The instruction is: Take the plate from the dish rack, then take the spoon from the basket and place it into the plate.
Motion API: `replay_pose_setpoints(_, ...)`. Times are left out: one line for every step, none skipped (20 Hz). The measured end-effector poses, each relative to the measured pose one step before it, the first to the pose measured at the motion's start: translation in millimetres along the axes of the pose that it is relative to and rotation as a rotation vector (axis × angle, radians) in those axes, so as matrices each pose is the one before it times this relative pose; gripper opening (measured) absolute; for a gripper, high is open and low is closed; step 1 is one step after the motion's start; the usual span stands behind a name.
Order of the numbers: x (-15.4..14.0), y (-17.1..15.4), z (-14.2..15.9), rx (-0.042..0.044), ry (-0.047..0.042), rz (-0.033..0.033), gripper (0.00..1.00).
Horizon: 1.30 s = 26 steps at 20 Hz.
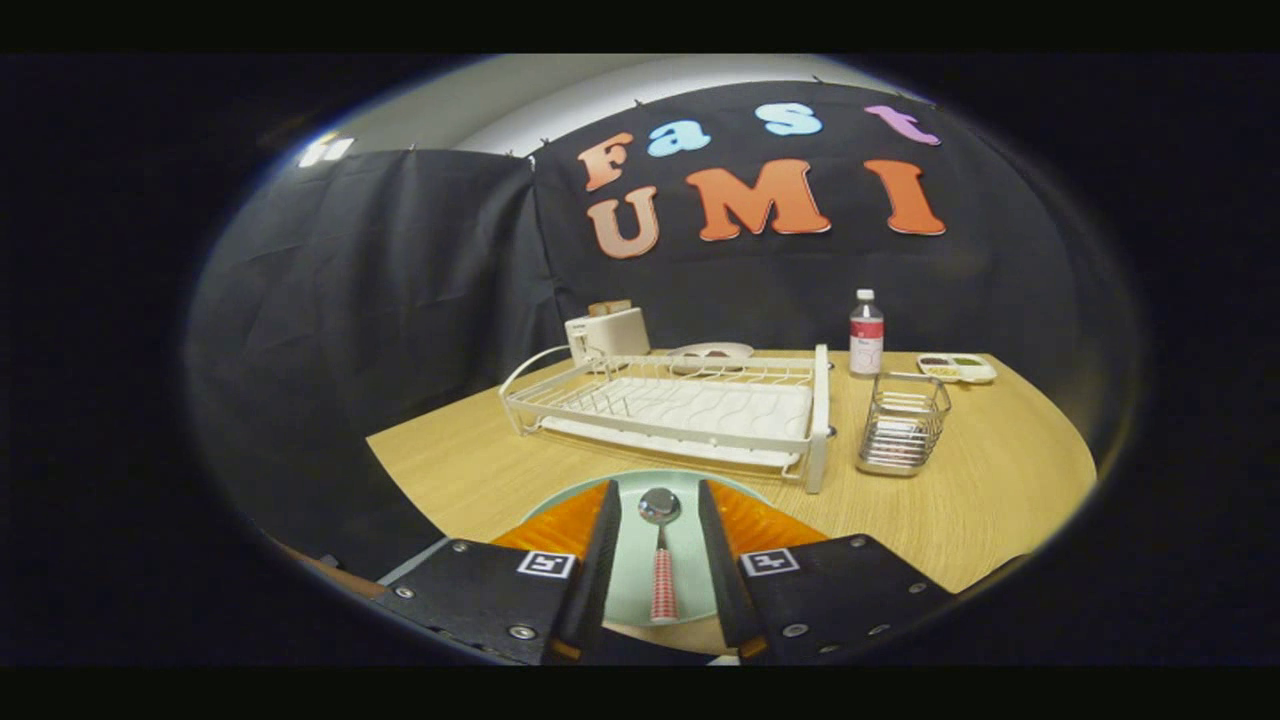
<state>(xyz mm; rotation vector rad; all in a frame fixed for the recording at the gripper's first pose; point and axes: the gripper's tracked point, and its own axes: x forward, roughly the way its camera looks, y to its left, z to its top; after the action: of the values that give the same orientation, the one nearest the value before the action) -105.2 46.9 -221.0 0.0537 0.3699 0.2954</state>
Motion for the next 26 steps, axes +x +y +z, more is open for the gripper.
replay_pose_setpoints(-0.02,-1.45,13.21,0.00260,-0.03702,-0.01494,0.51)
replay_pose_setpoints(0.54,-2.61,12.77,-0.00229,-0.03542,-0.01769,0.60)
replay_pose_setpoints(0.49,-2.18,11.99,-0.00078,-0.03481,-0.01770,0.63)
replay_pose_setpoints(-0.56,-1.39,11.53,-0.00131,-0.02775,-0.01373,0.69)
replay_pose_setpoints(0.33,-1.39,11.54,0.00794,-0.03052,-0.01271,0.71)
replay_pose_setpoints(-0.46,-0.62,11.51,0.01326,-0.03025,-0.01114,0.72)
replay_pose_setpoints(-0.57,-1.74,12.65,0.01345,-0.03329,-0.01145,0.74)
replay_pose_setpoints(-0.48,-1.89,10.48,0.00650,-0.02831,-0.01704,0.76)
replay_pose_setpoints(-0.66,-2.56,9.84,-0.00175,-0.02711,-0.01864,0.78)
replay_pose_setpoints(-0.94,-2.76,9.85,-0.01085,-0.02565,-0.02144,0.80)
replay_pose_setpoints(-0.45,-3.63,9.62,-0.01339,-0.02563,-0.02463,0.81)
replay_pose_setpoints(-0.97,-1.34,9.53,-0.01348,-0.02838,-0.01865,0.83)
replay_pose_setpoints(-0.46,-1.40,10.32,-0.00783,-0.02849,-0.02159,0.83)
replay_pose_setpoints(-0.33,-1.87,7.33,-0.01012,-0.02065,-0.01871,0.84)
replay_pose_setpoints(-0.56,-2.96,7.11,-0.01001,-0.01696,-0.02277,0.85)
replay_pose_setpoints(-0.14,-2.74,5.00,-0.00493,-0.00987,-0.01770,0.86)
replay_pose_setpoints(0.69,-1.53,3.28,0.00188,-0.00516,-0.01108,0.86)
replay_pose_setpoints(-0.31,-0.09,4.43,0.00198,-0.00548,-0.00565,0.86)
replay_pose_setpoints(0.16,-1.61,3.62,0.00086,-0.00796,-0.00864,0.86)
replay_pose_setpoints(1.91,-3.55,3.47,-0.00225,-0.00928,-0.01431,0.86)
replay_pose_setpoints(1.01,-4.89,3.44,-0.00137,-0.01362,-0.02207,0.86)
replay_pose_setpoints(1.01,-3.60,1.36,-0.00170,-0.00990,-0.01819,0.86)
replay_pose_setpoints(0.52,-2.56,0.39,0.00165,-0.00431,-0.01315,0.86)
replay_pose_setpoints(-0.23,-1.37,-1.52,0.00146,-0.00115,-0.00758,0.86)
replay_pose_setpoints(0.15,-1.71,0.13,0.00073,-0.00086,-0.00578,0.86)
replay_pose_setpoints(-0.06,-0.96,-0.29,-0.00436,-0.00015,-0.00380,0.86)
